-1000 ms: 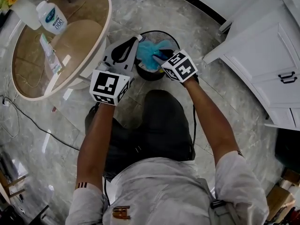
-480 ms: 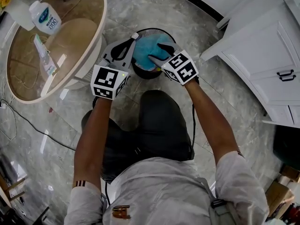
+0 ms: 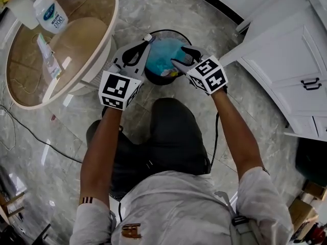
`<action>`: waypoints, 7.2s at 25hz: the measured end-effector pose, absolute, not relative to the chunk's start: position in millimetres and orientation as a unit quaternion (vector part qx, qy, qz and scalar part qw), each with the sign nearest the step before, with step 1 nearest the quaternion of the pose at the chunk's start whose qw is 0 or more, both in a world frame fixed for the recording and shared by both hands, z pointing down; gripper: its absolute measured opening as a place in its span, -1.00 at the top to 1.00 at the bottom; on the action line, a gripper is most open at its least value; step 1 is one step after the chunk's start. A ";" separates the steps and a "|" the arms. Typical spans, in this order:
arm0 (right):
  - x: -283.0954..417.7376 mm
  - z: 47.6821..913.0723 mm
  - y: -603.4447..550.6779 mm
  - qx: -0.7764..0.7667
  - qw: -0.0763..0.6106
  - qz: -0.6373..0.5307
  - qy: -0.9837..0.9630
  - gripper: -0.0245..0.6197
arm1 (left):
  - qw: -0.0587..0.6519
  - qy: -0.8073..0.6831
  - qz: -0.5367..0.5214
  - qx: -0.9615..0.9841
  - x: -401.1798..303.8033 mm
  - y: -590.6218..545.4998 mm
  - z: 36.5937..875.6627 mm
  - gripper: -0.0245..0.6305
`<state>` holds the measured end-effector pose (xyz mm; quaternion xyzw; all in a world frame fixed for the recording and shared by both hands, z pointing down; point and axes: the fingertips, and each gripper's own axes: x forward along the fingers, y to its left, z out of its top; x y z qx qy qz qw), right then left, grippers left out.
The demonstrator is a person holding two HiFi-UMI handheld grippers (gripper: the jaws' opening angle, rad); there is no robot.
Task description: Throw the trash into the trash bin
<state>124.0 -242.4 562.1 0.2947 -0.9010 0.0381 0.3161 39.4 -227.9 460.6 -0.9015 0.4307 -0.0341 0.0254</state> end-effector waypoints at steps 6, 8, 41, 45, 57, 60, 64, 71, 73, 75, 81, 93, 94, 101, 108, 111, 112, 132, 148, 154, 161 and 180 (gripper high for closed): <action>99.6 500.1 -242.9 0.298 0.220 0.002 -0.929 0.54 | 0.049 0.441 -0.014 -0.896 25.8 -213.3 429.6 0.93; 80.6 474.8 -241.1 0.288 0.187 -0.015 -0.939 0.76 | 0.061 0.451 -0.009 -0.890 12.8 -207.2 417.1 0.93; -274.3 406.2 -154.9 0.029 0.254 -0.053 -0.965 0.50 | 0.075 0.706 0.002 -0.704 -271.9 -73.6 345.0 0.93; -282.1 420.1 -161.3 0.046 0.283 -0.048 -0.957 0.35 | 0.079 0.705 0.003 -0.705 -276.0 -70.2 344.0 0.93; -296.5 442.9 -176.2 0.094 0.355 0.023 -0.930 0.22 | 0.077 0.699 0.005 -0.710 -281.3 -67.9 345.8 0.93; -296.7 448.7 -176.8 0.095 0.381 0.026 -0.919 0.22 | 0.083 0.698 0.009 -0.711 -281.0 -66.3 341.8 0.93; -296.1 449.6 -174.6 0.085 0.389 0.037 -0.917 0.29 | 0.086 0.697 0.012 -0.712 -279.1 -64.8 341.4 0.93; -291.0 446.7 -168.6 0.078 0.391 -0.008 -0.917 0.60 | 0.086 0.691 0.014 -0.717 -273.5 -66.1 343.1 0.93; -287.9 447.8 -167.2 0.074 0.390 -0.007 -0.918 0.70 | 0.086 0.690 0.014 -0.719 -271.7 -66.5 344.8 0.93; -284.6 447.7 -166.3 0.072 0.387 -0.009 -0.919 0.72 | 0.086 0.688 0.012 -0.721 -270.1 -67.7 346.2 0.93; -273.6 442.9 -162.6 0.077 0.369 -0.030 -0.926 0.73 | 0.083 0.681 0.009 -0.728 -260.9 -74.7 350.2 0.93; -228.4 389.1 -147.4 0.085 0.244 -0.023 -0.966 0.73 | 0.089 0.649 0.018 -0.755 -222.4 -94.2 350.2 0.93; -220.9 383.1 -148.0 0.090 0.231 -0.021 -0.968 0.73 | 0.090 0.645 0.020 -0.759 -216.7 -96.7 349.0 0.93; -154.4 353.6 -157.0 0.134 0.176 -0.020 -0.975 0.72 | 0.100 0.602 0.019 -0.792 -163.9 -118.2 349.7 0.93; -62.2 337.8 -189.2 0.209 0.139 -0.009 -0.968 0.72 | 0.100 0.555 0.029 -0.825 -110.1 -142.7 346.9 0.93; -9.8 346.6 -210.2 0.254 0.136 0.010 -0.958 0.72 | 0.089 0.530 0.034 -0.843 -78.0 -155.8 351.7 0.93; 6.5 352.8 -216.6 0.266 0.138 0.018 -0.954 0.72 | 0.085 0.524 0.034 -0.847 -69.1 -160.3 354.6 0.93; 140.0 547.5 -257.2 0.369 0.266 0.146 -0.879 0.70 | 0.037 0.470 0.017 -0.882 14.5 -212.2 401.1 0.93; 144.8 582.8 -268.3 0.365 0.319 0.119 -0.867 0.44 | 0.021 0.448 0.007 -0.894 39.4 -230.2 424.3 0.93; 133.8 537.5 -267.0 0.357 0.275 0.050 -0.891 0.71 | 0.025 0.457 0.013 -0.889 27.3 -225.5 414.0 0.93; 98.2 475.0 -259.9 0.337 0.212 -0.008 -0.917 0.92 | 0.028 0.478 0.015 -0.878 5.2 -220.9 404.6 0.93; -88.5 322.0 -225.4 0.117 0.058 -0.025 -0.991 0.92 | 0.049 0.596 0.047 -0.800 -119.6 -190.0 329.7 0.93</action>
